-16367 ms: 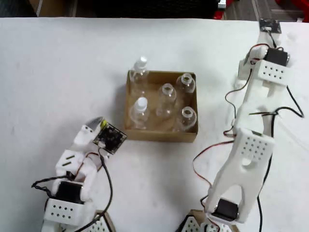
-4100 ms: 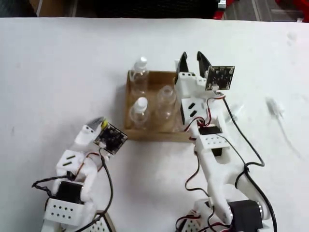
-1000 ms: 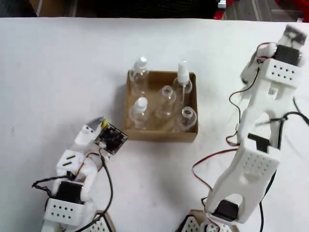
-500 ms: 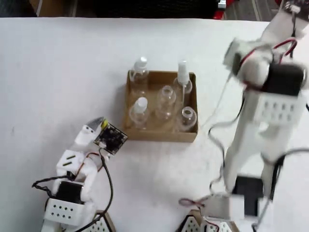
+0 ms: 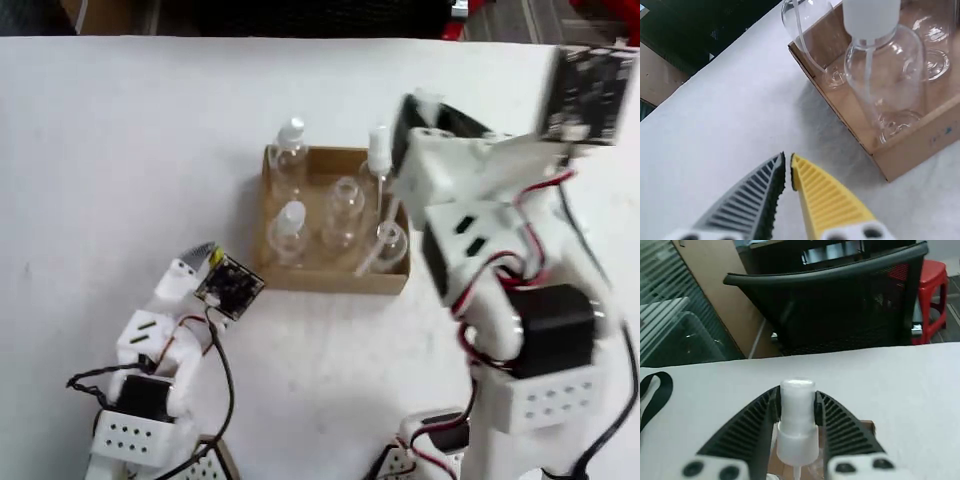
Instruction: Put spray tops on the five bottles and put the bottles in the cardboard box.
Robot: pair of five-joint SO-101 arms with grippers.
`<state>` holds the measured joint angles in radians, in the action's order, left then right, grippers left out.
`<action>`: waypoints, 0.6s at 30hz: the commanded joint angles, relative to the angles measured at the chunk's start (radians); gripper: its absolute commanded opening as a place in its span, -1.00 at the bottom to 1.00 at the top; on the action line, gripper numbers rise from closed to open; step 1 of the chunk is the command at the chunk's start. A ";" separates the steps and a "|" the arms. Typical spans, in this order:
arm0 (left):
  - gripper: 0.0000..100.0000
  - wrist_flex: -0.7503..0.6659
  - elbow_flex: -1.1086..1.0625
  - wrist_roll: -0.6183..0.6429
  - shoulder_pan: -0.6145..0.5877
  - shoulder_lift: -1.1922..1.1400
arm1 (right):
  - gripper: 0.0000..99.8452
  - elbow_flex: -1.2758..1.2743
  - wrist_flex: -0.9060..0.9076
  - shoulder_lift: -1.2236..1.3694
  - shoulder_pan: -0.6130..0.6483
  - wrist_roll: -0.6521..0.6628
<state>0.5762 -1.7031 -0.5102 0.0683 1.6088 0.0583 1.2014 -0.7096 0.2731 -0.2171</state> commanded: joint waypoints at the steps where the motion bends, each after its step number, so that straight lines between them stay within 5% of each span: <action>1: -0.95 -0.015 0.005 -0.008 0.004 -0.005 | -0.97 -0.204 -0.283 -0.056 0.028 0.087; 7: -0.95 -0.015 0.005 -0.008 0.004 -0.005 | -0.97 -0.470 -0.624 -0.081 0.035 0.189; 18: -0.95 -0.015 0.005 -0.008 0.010 -0.005 | -0.97 -0.594 -0.874 -0.076 0.090 0.195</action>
<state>0.5762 -1.7031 -0.5102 0.0683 1.6088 -0.5416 0.3775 -0.7679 0.3376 -0.0361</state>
